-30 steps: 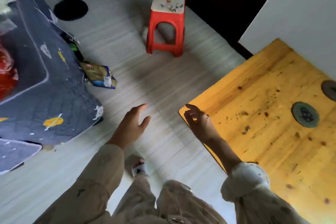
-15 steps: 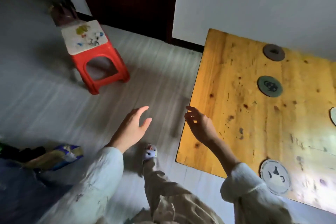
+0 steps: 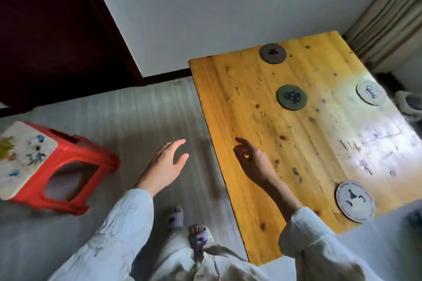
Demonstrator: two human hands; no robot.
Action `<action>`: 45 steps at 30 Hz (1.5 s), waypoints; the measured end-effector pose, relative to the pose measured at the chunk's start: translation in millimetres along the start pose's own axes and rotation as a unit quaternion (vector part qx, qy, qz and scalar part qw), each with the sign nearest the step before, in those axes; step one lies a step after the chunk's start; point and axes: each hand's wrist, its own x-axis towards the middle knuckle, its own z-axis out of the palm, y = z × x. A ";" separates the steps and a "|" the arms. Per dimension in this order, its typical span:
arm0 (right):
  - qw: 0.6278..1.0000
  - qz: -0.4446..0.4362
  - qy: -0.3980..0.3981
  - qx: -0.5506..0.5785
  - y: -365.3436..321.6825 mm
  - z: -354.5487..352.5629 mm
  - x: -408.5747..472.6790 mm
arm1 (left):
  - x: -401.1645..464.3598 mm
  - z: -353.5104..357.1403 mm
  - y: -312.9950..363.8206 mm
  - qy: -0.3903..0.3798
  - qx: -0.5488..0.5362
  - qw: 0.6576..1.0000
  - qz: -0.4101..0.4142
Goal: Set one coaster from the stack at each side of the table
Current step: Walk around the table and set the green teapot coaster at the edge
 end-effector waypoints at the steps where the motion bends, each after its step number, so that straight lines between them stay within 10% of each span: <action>1: 1.000 0.013 0.014 0.004 -0.2 -2.9 7.2 | 18.9 -2.7 2.2 -0.015 0.005 1.000 0.014; 22: 0.953 0.265 0.144 -0.036 100.9 -76.2 200.0 | 310.7 82.8 61.5 -0.308 0.222 0.913 0.151; 45: 0.938 0.218 0.070 -0.260 194.8 -114.5 309.4 | 349.7 144.7 53.9 -0.254 0.380 0.881 0.123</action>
